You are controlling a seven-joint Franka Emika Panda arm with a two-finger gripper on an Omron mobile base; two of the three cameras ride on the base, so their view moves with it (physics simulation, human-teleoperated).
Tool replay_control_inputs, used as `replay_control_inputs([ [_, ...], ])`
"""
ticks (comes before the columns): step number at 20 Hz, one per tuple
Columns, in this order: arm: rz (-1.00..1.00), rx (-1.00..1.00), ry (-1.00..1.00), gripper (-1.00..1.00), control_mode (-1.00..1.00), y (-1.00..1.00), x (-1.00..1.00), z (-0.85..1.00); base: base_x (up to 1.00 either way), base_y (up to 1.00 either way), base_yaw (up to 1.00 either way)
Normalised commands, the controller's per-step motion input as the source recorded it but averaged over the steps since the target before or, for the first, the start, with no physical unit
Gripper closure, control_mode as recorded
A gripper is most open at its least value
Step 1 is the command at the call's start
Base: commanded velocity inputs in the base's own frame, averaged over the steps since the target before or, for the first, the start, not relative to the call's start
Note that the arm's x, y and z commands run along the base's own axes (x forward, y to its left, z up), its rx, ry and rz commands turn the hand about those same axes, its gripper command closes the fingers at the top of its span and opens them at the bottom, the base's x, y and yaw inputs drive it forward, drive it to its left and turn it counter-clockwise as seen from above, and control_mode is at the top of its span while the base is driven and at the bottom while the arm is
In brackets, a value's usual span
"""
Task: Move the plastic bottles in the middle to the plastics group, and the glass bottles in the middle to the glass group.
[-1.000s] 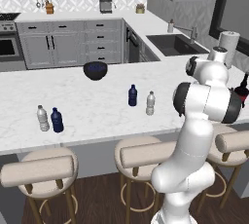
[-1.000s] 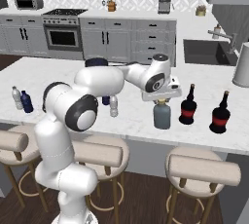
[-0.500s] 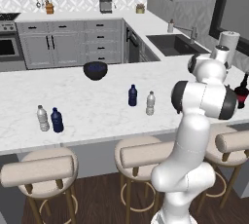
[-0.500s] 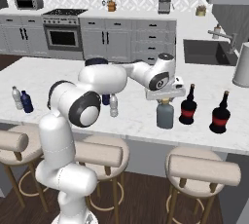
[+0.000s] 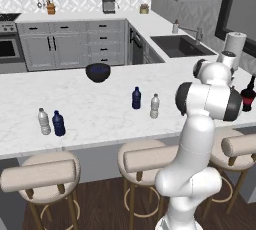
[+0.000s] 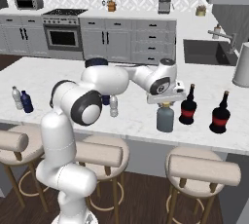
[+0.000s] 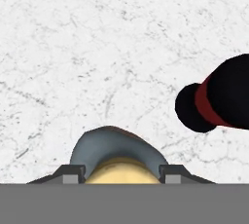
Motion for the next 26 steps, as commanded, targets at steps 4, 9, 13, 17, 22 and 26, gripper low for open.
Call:
replay_control_inputs([
  [4, 0.00, 0.00, -0.04, 1.00, -1.00, 0.00, 0.00, -0.24, 0.00, 0.00, 0.00],
  [9, 0.00, 0.00, -0.03, 1.00, -1.00, 0.00, 0.04, 0.00, 0.00, 0.00, 0.00],
  [13, 0.00, 0.00, 0.00, 1.00, -1.00, 0.00, 0.12, 0.00, 0.00, 0.00, 0.00],
  [17, 0.00, 0.00, 0.00, 1.00, -1.00, 0.02, 0.30, 0.00, 0.00, 0.00, 0.00],
  [22, 0.00, 0.00, 0.00, -1.00, -1.00, 0.00, 0.07, 0.00, 0.00, 0.00, 0.00],
  [26, 0.00, 0.00, 0.00, -1.00, -1.00, 0.00, 0.00, 0.00, 0.00, 0.00, 0.00],
])
